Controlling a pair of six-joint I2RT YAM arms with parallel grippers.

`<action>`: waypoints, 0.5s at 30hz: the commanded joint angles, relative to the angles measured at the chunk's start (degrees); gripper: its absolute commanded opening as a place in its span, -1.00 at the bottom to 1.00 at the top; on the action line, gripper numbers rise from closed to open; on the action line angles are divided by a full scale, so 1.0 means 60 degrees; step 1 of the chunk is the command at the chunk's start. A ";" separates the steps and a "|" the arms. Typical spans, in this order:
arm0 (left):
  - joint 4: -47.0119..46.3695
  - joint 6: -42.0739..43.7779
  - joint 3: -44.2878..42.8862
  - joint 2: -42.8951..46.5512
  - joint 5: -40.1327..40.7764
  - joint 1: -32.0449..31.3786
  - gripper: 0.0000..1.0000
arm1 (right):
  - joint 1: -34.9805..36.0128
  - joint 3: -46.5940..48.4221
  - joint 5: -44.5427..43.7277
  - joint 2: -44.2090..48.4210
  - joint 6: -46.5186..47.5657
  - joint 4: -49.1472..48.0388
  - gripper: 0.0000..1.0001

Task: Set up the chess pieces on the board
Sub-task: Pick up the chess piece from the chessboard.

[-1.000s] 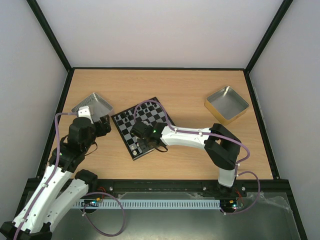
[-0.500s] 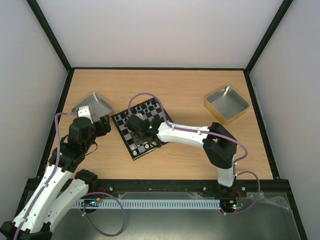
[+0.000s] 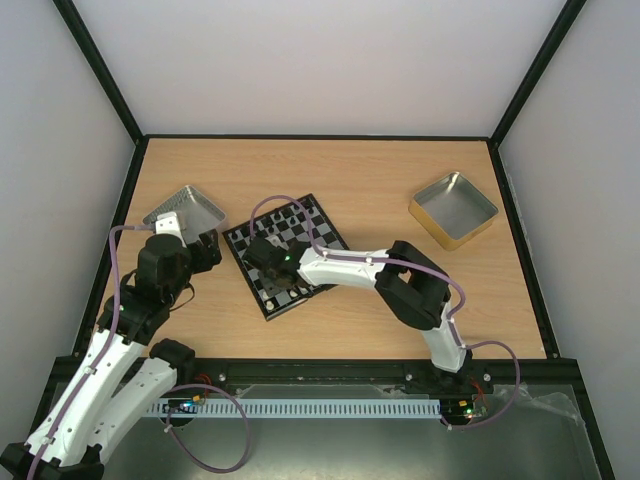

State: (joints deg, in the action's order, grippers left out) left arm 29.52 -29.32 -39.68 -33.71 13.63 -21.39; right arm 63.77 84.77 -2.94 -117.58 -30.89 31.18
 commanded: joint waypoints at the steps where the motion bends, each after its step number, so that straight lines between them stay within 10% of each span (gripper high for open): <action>1: -0.0042 0.0038 0.0060 0.0060 0.0190 0.0033 0.64 | -0.0073 0.0390 -0.0154 -0.0222 0.0037 -0.0160 -0.24; 15: -0.0042 0.0035 0.0065 0.0060 0.0190 0.0033 0.65 | -0.0226 0.0549 -0.0162 -0.0552 0.0037 -0.0190 -0.51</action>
State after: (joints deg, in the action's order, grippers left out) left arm 29.52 -29.32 -39.68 -33.71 13.78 -21.39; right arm 62.85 86.59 -2.96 -119.59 -30.81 30.20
